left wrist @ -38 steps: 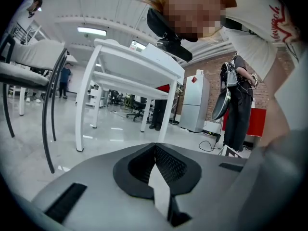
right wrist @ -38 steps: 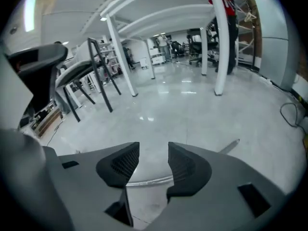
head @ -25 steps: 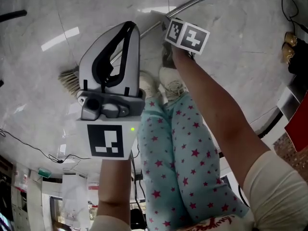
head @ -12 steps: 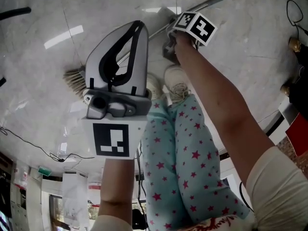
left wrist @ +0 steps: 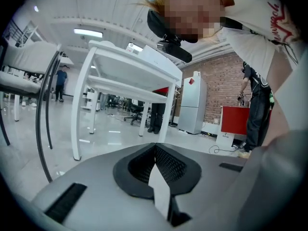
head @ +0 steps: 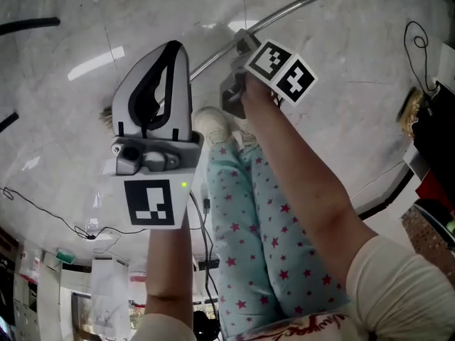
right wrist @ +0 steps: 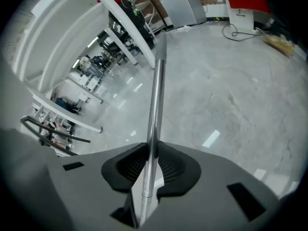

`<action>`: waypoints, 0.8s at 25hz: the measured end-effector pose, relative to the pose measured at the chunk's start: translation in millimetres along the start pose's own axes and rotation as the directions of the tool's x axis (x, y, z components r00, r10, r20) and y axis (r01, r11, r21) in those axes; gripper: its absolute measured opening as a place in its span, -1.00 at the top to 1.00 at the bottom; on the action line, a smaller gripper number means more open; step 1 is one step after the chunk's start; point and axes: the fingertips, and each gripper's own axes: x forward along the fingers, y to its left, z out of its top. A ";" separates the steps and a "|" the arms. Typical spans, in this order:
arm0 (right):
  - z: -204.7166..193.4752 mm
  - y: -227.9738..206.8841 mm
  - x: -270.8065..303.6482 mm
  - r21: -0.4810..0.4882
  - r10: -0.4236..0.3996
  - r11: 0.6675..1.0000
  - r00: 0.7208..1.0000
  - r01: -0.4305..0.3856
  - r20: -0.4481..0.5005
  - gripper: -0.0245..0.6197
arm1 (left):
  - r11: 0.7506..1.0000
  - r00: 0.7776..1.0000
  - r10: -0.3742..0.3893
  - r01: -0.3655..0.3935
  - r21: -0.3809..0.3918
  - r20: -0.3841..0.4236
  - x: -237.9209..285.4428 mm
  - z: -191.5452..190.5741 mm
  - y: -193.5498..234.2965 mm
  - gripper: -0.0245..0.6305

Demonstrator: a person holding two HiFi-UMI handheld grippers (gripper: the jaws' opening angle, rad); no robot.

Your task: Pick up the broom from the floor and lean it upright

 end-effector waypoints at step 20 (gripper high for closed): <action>11.2 263.9 -242.3 -0.687 0.577 0.591 0.817 -0.423 -0.008 0.66 | 0.968 0.960 0.249 -0.247 -0.032 0.125 -117.1 183.1 11.5 0.86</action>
